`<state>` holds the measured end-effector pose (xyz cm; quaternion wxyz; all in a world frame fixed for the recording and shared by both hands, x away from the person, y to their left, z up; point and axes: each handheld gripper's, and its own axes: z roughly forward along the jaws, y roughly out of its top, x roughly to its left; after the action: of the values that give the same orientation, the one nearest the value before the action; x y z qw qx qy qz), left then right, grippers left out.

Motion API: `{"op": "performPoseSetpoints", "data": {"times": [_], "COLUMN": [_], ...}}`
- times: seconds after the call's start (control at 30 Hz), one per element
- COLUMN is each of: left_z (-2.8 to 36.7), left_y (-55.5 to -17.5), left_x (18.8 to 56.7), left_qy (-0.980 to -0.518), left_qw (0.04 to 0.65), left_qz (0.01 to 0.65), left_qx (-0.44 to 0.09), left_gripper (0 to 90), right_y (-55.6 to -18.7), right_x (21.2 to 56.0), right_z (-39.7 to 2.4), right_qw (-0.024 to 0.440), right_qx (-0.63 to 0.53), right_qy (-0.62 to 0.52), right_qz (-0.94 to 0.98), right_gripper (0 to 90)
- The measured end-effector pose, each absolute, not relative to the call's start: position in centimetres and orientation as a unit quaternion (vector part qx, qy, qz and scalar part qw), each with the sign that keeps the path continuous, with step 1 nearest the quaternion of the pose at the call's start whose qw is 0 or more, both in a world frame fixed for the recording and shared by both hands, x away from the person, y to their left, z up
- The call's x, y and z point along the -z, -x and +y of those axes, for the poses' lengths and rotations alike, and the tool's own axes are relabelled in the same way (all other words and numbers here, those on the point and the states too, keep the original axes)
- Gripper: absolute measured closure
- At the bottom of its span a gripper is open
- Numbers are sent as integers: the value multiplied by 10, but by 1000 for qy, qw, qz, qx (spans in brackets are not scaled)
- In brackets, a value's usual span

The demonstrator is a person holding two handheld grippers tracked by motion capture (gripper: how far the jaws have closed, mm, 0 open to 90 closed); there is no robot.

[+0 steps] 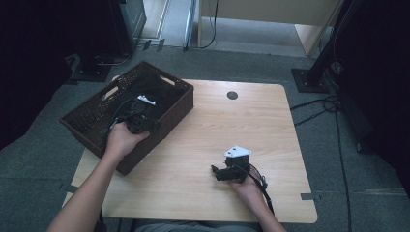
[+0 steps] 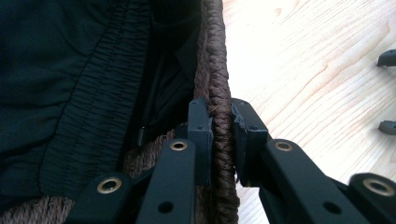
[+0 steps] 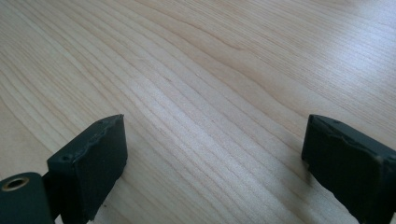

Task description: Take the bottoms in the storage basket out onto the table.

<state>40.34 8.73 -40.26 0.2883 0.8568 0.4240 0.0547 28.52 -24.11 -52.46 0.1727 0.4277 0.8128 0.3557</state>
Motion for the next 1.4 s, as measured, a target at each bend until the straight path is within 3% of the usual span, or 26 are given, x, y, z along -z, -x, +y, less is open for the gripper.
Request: {"op": "performPoseSetpoints", "data": {"times": [0.13, 0.2, 0.27, 0.37, 0.57, 0.8, 0.93, 1.07, 1.27, 1.33, 1.4], "left_z": [82, 84, 91, 103, 138, 163, 175, 183, 188, 189, 192], "left_y": [-402, -402, -401, -404, -426, -453, -467, -478, -491, -494, -499], "left_x": [404, 402, 394, 382, 366, 374, 386, 398, 412, 418, 425], "left_qy": [-855, -856, -852, -847, -829, -819, -813, -811, -796, -796, -791], "left_qw": [298, 309, 323, 321, 330, 322, 317, 315, 300, 287, 283], "left_qz": [423, 414, 409, 415, 434, 449, 468, 474, 511, 517, 528], "left_qx": [-43, -37, -50, -81, -120, -153, -137, -138, -124, -131, -123], "left_gripper": [782, 716, 582, 488, 440, 405, 380, 281, 222, 140, 131], "right_y": [-285, -285, -285, -285, -285, -285, -285, -285, -285, -285, -285], "right_x": [525, 525, 525, 525, 524, 524, 524, 524, 524, 524, 524], "right_z": [-241, -241, -241, -241, -241, -241, -241, -241, -241, -241, -241], "right_qw": [172, 173, 173, 173, 172, 172, 172, 172, 172, 172, 172], "right_qx": [-356, -356, -356, -356, -355, -355, -355, -355, -355, -355, -355], "right_qy": [-427, -428, -427, -428, -429, -429, -429, -428, -428, -429, -429], "right_qz": [813, 813, 813, 812, 813, 813, 813, 813, 813, 813, 813], "right_gripper": [66, 66, 67, 67, 67, 67, 67, 67, 67, 67, 67]}}
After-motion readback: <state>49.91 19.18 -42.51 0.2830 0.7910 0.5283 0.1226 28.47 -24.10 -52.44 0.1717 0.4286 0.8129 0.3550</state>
